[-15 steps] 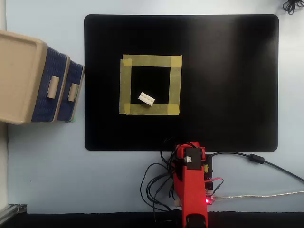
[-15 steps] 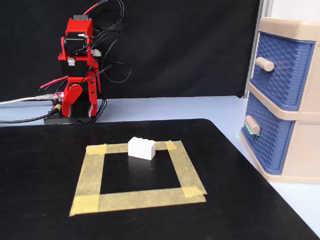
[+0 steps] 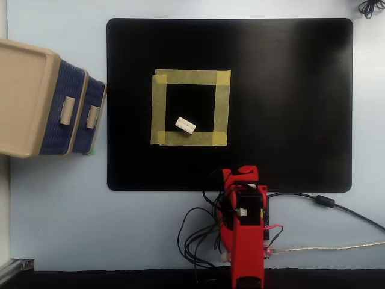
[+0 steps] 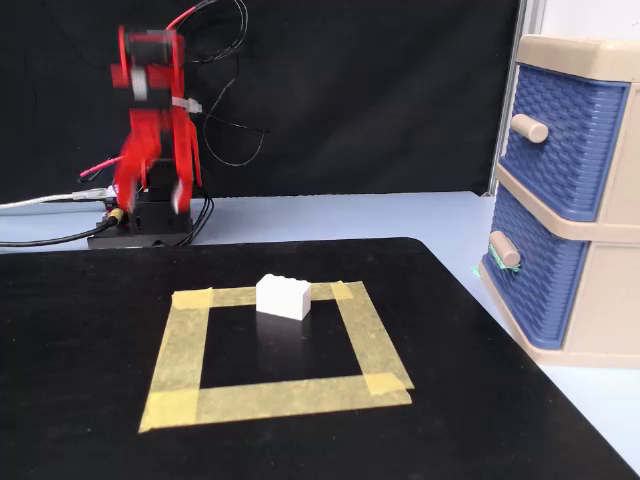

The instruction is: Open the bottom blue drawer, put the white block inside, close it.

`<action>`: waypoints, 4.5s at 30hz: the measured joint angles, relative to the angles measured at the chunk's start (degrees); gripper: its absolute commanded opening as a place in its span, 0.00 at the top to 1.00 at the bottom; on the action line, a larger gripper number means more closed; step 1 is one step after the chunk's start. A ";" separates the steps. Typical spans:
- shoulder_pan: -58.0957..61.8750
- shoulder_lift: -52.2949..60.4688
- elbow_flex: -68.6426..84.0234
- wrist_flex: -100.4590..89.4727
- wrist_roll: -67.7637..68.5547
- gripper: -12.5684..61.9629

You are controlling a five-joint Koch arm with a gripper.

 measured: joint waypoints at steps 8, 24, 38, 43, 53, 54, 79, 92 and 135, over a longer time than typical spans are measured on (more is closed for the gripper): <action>-36.12 -15.12 -9.58 -18.02 -41.75 0.38; -53.96 -60.12 9.23 -138.08 -95.71 0.38; -58.36 -81.56 -15.56 -144.23 -93.43 0.39; -59.33 -85.78 -19.95 -145.90 -87.28 0.54; -57.39 -82.44 -6.42 -150.91 -84.29 0.94; -56.16 -79.63 -1.05 -151.79 -84.38 0.94; -38.14 -25.66 38.58 -116.10 -82.35 0.38; -36.39 -21.36 -25.93 -7.65 -19.07 0.38; -31.38 -55.20 -21.80 -27.25 10.90 0.94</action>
